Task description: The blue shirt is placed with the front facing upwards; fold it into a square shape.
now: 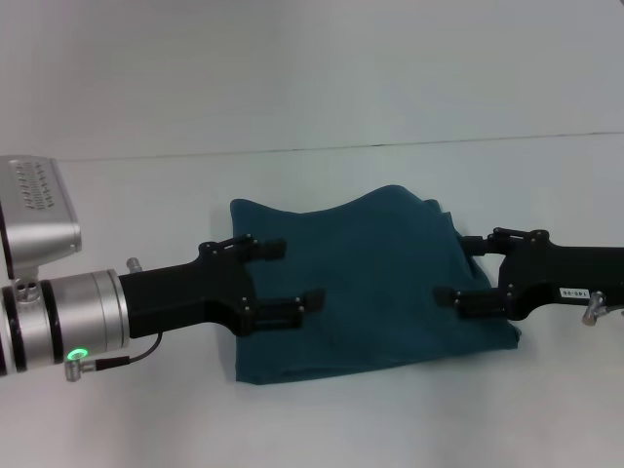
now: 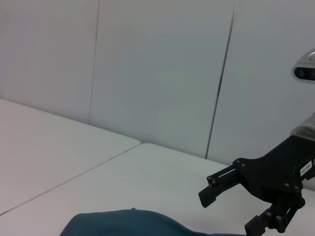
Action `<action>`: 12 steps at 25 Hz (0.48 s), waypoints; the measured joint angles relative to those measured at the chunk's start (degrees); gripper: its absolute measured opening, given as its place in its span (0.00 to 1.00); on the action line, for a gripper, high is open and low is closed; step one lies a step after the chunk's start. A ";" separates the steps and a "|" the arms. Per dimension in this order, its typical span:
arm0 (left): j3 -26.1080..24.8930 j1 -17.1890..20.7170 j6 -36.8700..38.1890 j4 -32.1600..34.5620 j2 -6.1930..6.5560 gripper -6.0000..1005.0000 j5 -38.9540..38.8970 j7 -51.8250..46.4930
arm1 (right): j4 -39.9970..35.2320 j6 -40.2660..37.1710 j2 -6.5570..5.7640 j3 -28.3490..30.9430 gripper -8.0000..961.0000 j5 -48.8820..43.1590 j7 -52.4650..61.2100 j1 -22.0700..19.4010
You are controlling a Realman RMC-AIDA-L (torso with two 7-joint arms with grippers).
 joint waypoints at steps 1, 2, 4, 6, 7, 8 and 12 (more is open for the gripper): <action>0.00 0.00 0.00 0.00 0.00 0.89 0.00 0.00 | 0.00 0.00 0.00 0.00 0.97 0.01 0.00 0.00; 0.00 0.05 0.05 0.02 0.00 0.89 0.00 -0.02 | 0.00 0.00 0.00 0.03 0.97 0.01 0.00 0.00; 0.00 0.07 0.05 0.03 0.00 0.89 0.00 -0.02 | 0.00 -0.01 0.00 0.14 0.97 0.02 0.00 0.00; 0.00 0.11 0.05 0.04 0.00 0.89 0.00 -0.03 | 0.00 -0.01 0.00 0.26 0.97 0.03 0.00 0.00; 0.00 0.12 0.04 0.06 0.00 0.89 0.00 -0.03 | 0.00 -0.01 0.00 0.31 0.97 0.03 0.00 0.00; 0.00 0.13 0.05 0.07 0.00 0.89 0.00 -0.03 | 0.00 -0.01 0.00 0.34 0.97 0.03 0.00 0.00; 0.00 0.22 0.08 0.08 0.00 0.89 0.00 -0.03 | 0.00 -0.02 0.00 0.35 0.97 0.03 0.00 0.00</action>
